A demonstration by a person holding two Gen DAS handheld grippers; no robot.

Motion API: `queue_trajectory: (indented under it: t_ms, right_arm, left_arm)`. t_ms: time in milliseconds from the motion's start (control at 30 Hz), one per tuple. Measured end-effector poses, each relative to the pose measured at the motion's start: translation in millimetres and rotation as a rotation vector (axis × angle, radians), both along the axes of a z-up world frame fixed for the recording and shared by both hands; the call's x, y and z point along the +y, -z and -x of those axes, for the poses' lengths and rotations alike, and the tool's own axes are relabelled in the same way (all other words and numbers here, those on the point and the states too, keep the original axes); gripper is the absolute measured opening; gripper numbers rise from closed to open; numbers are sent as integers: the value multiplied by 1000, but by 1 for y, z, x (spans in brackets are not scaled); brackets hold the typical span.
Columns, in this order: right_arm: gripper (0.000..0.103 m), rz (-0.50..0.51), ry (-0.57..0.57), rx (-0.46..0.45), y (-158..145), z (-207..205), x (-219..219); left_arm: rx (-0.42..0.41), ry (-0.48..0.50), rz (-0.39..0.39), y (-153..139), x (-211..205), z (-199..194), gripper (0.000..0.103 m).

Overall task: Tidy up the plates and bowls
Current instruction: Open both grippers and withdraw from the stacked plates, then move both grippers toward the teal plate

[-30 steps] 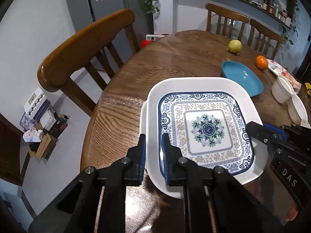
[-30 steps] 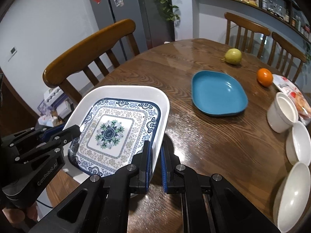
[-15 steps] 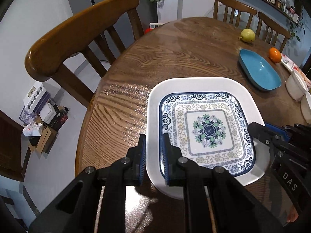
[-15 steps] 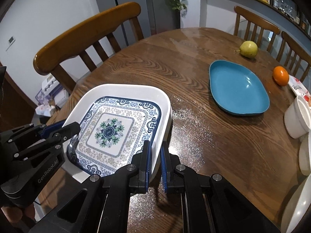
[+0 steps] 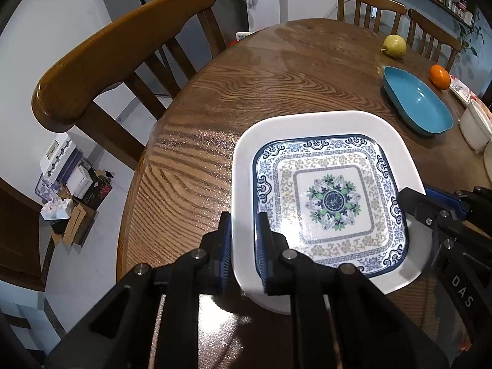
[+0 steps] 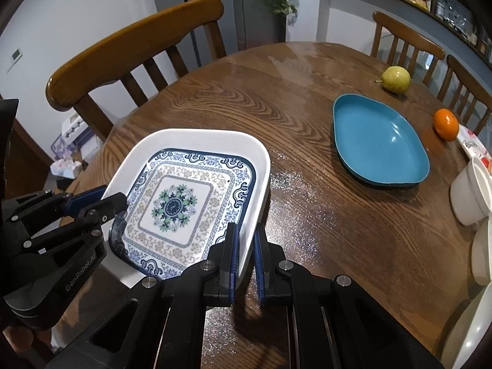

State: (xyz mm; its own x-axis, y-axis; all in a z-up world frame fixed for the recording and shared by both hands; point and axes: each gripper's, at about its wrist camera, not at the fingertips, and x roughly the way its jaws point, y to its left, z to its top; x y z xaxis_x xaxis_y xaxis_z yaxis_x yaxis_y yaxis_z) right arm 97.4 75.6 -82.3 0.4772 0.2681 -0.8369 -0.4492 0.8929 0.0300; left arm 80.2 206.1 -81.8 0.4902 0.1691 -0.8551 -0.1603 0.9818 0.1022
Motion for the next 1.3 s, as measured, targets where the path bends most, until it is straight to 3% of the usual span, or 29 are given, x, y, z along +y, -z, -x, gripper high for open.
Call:
queue_trajectory:
  t_ms: [567,700,767,867,900,967,1300]
  right_arm:
    - [11,15,30,-21,-4,2,-4]
    - [12,11,42,-31,-10,4,-10]
    - [14,0,51,-27,-12,5,-15]
    - [30,-34,71,-18,-17,7,-26]
    - [40,-43,78,-18,-18,8,-29]
    - [48,-62,89,-22,-22,11,-37]
    - [50,-152,122,-19,-42,36,-78]
  left_arm:
    - [-13,-10,11,-2,0,0,21]
    - [-32,-13,6,-8,-2,3,44]
    - [-41,-12,6,-11,-3,4,49]
    - [-47,-18,9,-17,-5,8,58]
    - [-51,-19,15,-19,-5,9,66]
    - [-57,-19,22,-23,-8,12,75]
    - [-93,38,55,-45,-36,29,95]
